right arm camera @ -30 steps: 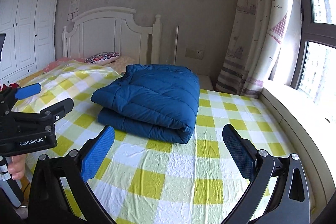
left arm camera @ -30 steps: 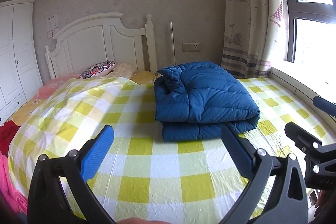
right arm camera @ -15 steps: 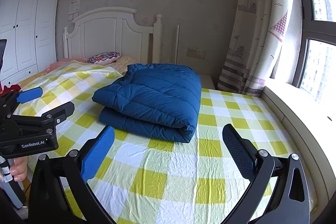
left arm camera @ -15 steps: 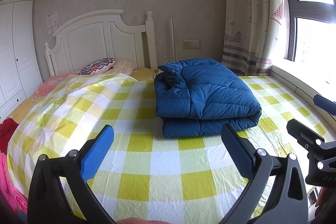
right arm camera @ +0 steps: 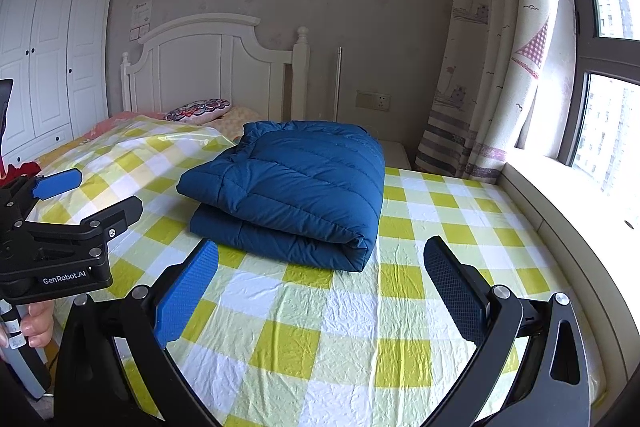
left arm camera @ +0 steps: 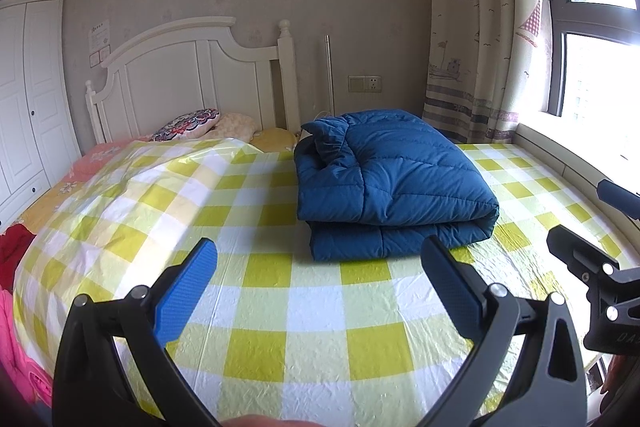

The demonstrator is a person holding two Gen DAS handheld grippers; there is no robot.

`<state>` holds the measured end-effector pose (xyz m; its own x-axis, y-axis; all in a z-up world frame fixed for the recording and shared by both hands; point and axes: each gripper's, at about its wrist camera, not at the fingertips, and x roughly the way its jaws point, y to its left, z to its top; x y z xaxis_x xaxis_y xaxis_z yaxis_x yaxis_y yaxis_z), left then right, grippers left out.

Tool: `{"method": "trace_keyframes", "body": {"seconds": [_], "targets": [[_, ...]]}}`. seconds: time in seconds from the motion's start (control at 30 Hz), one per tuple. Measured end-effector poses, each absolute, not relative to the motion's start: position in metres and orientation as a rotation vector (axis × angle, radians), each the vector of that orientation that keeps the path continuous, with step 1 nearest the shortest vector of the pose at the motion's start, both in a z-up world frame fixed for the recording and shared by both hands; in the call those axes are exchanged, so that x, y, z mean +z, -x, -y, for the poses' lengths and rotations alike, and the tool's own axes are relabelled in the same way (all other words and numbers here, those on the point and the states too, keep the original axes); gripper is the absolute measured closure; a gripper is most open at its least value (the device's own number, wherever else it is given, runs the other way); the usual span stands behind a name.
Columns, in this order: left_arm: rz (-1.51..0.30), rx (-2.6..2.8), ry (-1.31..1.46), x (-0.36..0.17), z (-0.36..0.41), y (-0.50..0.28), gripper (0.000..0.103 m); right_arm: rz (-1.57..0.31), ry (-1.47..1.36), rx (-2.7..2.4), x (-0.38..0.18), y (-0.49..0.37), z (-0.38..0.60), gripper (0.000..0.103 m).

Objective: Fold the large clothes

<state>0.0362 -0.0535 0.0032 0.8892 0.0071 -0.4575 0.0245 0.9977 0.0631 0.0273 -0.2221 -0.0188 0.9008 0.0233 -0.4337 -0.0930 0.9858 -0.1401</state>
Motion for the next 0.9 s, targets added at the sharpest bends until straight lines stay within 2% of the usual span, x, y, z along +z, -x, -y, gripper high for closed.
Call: {"method": "trace_keyframes", "body": {"seconds": [0.9], "targets": [[-0.479, -0.006, -0.064, 0.0032, 0.0494, -0.0361, 0.002, -0.454, 0.156, 0.062, -0.0219, -0.0271, 0.2176, 0.004]]}}
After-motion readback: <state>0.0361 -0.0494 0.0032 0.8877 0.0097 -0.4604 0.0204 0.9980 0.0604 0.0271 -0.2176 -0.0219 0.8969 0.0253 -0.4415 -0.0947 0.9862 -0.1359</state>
